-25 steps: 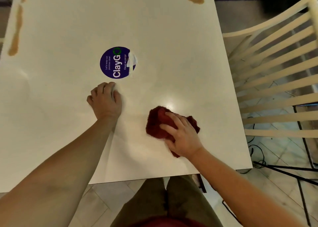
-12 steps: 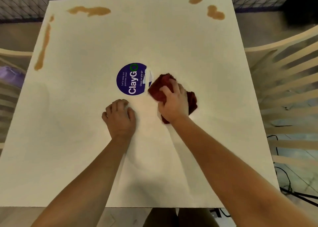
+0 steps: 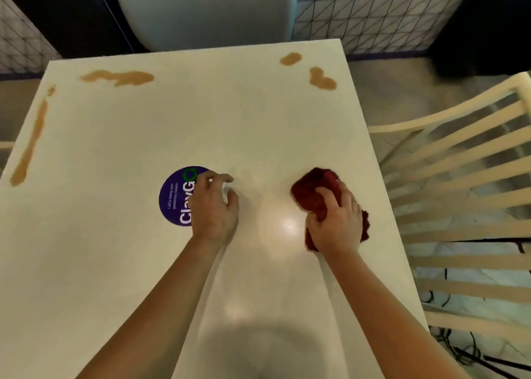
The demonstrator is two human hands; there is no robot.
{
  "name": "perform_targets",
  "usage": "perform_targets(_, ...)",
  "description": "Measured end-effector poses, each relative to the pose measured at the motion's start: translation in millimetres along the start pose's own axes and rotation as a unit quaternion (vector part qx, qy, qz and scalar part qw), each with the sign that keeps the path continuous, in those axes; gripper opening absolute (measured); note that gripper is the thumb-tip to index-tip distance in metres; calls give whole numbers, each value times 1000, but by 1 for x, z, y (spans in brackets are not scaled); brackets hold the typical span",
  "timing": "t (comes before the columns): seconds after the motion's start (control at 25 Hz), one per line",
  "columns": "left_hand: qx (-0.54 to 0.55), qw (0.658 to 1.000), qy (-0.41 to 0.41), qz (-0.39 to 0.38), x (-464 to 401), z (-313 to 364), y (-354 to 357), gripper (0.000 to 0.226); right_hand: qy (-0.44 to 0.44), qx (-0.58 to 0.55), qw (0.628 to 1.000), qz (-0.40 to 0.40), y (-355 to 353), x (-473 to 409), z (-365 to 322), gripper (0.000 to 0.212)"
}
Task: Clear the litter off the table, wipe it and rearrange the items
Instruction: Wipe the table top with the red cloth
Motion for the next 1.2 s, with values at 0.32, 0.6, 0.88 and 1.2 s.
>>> perform_targets(0.32,-161,985,54,-30,-142,11,44,32,135,3,987,82,-14,-95,32,46)
perform_targets(0.6,-184,983,3,-8,-195,-19,60,42,169,-17,978,117,-11,-183,44,47)
perform_targets(0.88,-182,983,-13,14,-200,-25,61,42,138,-19,985,104,13,-306,4,41)
perform_targets(1.2,-188,982,-18,1,-200,-27,62,55,-134,-51,989,-46,76,-266,-127,41)
Point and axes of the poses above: each hand's wrist, its own x-axis away from the middle knuckle, its own y-axis out of the palm, z = x × y, the point moved 9 cm from there along -x, towards the middle knuckle, and after that the axes turned 3 degrees about z, right-handed, at the moved point
